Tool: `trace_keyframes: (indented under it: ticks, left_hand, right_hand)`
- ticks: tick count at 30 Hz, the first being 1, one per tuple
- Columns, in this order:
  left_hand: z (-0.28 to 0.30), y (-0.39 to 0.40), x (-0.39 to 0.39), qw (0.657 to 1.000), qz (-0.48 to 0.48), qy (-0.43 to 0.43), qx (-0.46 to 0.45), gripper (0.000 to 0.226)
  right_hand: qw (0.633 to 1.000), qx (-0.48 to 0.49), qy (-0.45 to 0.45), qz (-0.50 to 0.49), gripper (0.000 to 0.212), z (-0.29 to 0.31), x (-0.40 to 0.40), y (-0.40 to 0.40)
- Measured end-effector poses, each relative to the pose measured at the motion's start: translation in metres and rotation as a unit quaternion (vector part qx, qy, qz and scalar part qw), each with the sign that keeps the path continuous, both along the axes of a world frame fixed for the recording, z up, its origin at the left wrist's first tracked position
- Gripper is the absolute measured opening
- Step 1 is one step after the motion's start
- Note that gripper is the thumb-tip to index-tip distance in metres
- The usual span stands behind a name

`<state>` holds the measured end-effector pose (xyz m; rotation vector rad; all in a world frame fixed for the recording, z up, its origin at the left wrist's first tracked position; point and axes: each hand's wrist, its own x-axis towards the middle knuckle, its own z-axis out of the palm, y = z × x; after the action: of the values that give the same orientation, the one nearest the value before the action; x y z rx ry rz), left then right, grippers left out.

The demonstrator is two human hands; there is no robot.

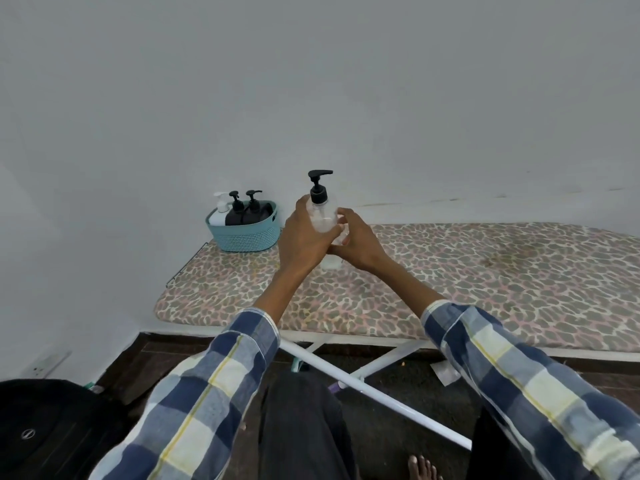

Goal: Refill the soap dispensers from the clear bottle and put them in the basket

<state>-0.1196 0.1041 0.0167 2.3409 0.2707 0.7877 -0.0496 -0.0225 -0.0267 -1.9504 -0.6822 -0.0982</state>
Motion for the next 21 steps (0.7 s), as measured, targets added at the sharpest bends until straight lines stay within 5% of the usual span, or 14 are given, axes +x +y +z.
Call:
trace_keyframes:
  ticks: [5, 21]
  left_hand:
    - [0.005, 0.048, 0.024, 0.997, 0.005, -0.073, 0.009, 0.086]
    - [-0.019, 0.158, 0.111, 0.995, 0.0, -0.023, 0.098, 0.054]
  right_hand:
    - [1.0, 0.0, 0.009, 0.008, 0.098, 0.016, 0.03, 0.051]
    - [0.999, -0.014, 0.05, -0.008, 0.085, -0.01, 0.112, 0.146]
